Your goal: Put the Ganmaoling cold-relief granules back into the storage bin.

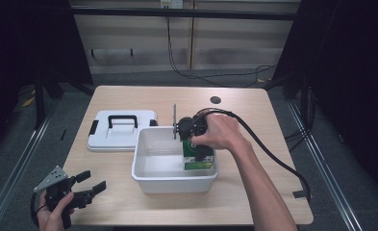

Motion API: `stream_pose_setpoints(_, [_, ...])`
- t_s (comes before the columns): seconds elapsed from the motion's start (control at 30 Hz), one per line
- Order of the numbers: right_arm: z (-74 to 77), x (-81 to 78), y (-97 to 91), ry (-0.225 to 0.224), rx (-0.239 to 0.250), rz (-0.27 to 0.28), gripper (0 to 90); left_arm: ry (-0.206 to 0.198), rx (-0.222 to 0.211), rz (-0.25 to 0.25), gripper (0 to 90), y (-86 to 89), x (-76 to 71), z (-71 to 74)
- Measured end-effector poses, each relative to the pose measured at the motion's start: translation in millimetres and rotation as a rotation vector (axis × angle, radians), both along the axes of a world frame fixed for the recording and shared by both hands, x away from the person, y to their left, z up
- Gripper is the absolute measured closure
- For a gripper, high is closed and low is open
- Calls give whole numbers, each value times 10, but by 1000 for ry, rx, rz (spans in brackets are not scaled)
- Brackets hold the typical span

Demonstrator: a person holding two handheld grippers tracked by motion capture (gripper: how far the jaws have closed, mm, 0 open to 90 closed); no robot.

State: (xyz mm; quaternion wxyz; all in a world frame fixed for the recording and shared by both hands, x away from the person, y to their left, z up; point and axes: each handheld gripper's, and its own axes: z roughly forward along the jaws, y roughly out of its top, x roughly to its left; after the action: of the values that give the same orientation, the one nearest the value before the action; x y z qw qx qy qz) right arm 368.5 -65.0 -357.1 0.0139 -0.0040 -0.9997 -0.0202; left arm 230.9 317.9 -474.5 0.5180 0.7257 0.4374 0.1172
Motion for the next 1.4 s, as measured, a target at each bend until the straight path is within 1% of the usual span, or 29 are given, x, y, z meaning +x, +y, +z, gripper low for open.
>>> stream_pose_setpoints(0.03, [-29, -3, -6, 1, -9, -7, 158, -1, 3, -4, 159, 2, 1, 0])
stream_pose_setpoints(0.1, [-80, 4, -21, 10, -5, -5, 157, 2, -1, -2, 160, -1, 0, -1])
stream_pose_setpoints(0.17, [-124, -1, -38, 8, -3, -14, 156, 1, 1, -2, 159, -2, -1, -1])
stream_pose_setpoints(0.2, [-136, 4, -45, 8, 5, -7, 156, 2, 0, -1, 159, -3, 0, -2])
stream_pose_setpoints(0.23, [-153, 5, -53, 9, 14, -13, 155, 3, 2, -1, 159, -3, 2, -4])
stream_pose_setpoints(0.27, [-165, 4, -56, 5, 6, -24, 155, 4, 1, -2, 159, -3, 1, -4])
stream_pose_setpoints(0.3, [-187, 4, -63, 6, 15, -32, 154, 3, 1, 1, 159, -4, -1, -2])
stream_pose_setpoints(0.37, [-201, 13, -63, 5, 15, -28, 154, 0, 4, -1, 159, -1, -2, -1])
stream_pose_setpoints(0.4, [-238, 13, -65, 11, 18, -33, 154, 0, 5, 0, 159, 0, -2, -2])
stream_pose_setpoints(0.43, [-244, 1, -60, 12, 7, -52, 154, 0, 5, 0, 159, 0, -2, -2])
stream_pose_setpoints(0.47, [-266, 8, -59, 7, 14, -36, 154, 1, 4, 1, 159, 1, -3, -3])
stream_pose_setpoints(0.57, [-303, 2, -58, 16, 24, -44, 154, 0, 5, -2, 159, 1, -2, -3])
stream_pose_setpoints(0.6, [-332, -2, -55, 17, 11, -55, 154, 1, 4, 0, 159, 1, -3, -3])
stream_pose_setpoints(0.67, [-348, 4, -53, 13, 1, -50, 154, 0, 4, 0, 159, 2, -3, -3])
stream_pose_setpoints(0.73, [-397, 2, -54, 18, 10, -61, 154, -5, 11, -1, 159, 5, -2, -1])
stream_pose_setpoints(0.87, [-474, 5, -45, 7, -7, -62, 153, 1, 4, -3, 159, 1, -4, -3])
stream_pose_setpoints(0.97, [-495, 7, -46, 2, -8, -69, 153, -1, 5, -4, 159, 1, -4, -1])
stream_pose_setpoints(1.03, [-535, 9, -44, -1, -7, -73, 151, 0, 3, -3, 159, 2, -4, -2])
stream_pose_setpoints(1.1, [-546, 13, -38, 2, -16, -72, 151, -4, 11, -2, 159, 6, -2, 0])
stream_pose_setpoints(1.13, [-572, 9, -28, -6, -29, -73, 149, -5, 12, -3, 159, 7, -3, 1])
stream_pose_setpoints(1.17, [-572, 9, -28, -6, -29, -73, 149, -5, 12, -3, 159, 7, -3, 1])
stream_pose_setpoints(1.2, [-594, 2, -20, -10, -42, -69, 146, -4, 11, -3, 159, 5, -4, 0])
stream_pose_setpoints(1.3, [-603, 0, -12, -6, -46, -66, 142, 1, 2, -1, 159, 2, -6, -1])
stream_pose_setpoints(1.33, [-608, 1, -11, -7, -43, -65, 139, -5, 12, -3, 159, 7, -3, 1])
stream_pose_setpoints(1.37, [-608, 1, -11, -7, -43, -65, 139, -5, 12, -3, 159, 7, -3, 1])
stream_pose_setpoints(1.4, [-616, 2, -9, -11, -44, -66, 134, 0, 3, -2, 159, 0, -7, 1])
